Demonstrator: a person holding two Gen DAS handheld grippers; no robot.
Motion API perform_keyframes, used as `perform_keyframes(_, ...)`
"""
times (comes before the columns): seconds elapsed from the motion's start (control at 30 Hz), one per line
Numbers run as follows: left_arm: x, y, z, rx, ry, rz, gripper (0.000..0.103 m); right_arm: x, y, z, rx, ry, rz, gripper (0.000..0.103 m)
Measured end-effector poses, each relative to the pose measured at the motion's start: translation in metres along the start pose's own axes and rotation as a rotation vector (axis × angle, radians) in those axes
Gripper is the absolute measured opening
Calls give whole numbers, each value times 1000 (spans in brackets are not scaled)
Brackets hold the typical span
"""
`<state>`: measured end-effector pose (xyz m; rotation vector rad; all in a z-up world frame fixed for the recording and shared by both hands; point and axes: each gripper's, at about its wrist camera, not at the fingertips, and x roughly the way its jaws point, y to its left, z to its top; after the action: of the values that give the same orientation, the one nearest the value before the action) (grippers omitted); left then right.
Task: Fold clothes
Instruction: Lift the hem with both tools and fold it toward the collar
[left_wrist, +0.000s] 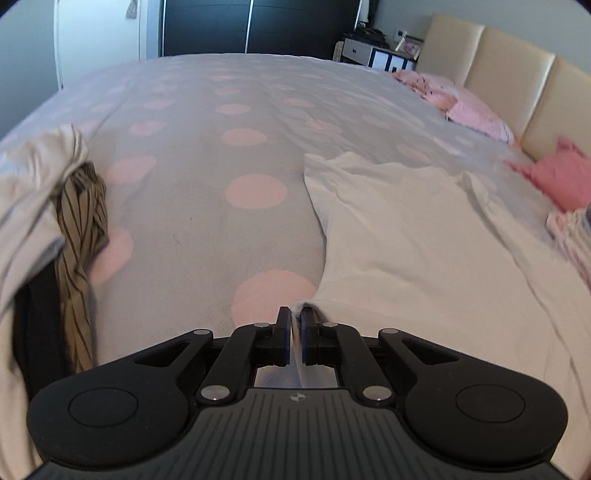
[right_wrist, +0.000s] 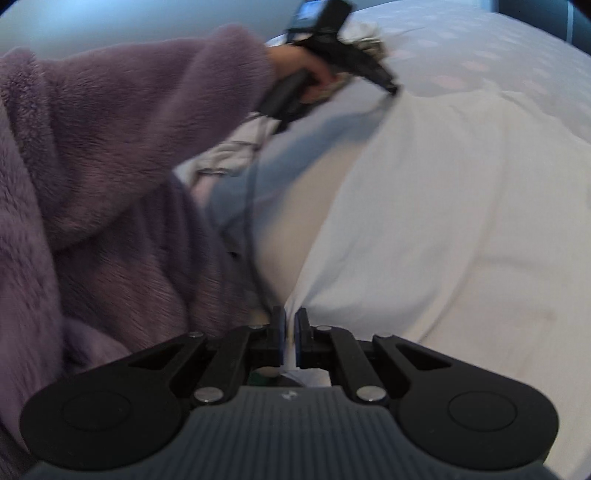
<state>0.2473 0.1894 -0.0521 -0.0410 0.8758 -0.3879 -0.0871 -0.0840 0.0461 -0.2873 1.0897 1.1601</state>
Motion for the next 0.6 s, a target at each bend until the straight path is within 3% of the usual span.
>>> perform_keyframes(0.23,6,45,-10,-187,-34,-150,3,58,31,32,39,50,160,6)
perform_keyframes(0.37,15,67,-18,-279,-48,-232,3,85,33,36,62,107,156,6)
perform_keyframes(0.6,27,77,-24,-283,-21,-263,4,117,29,35,85,159,126,8)
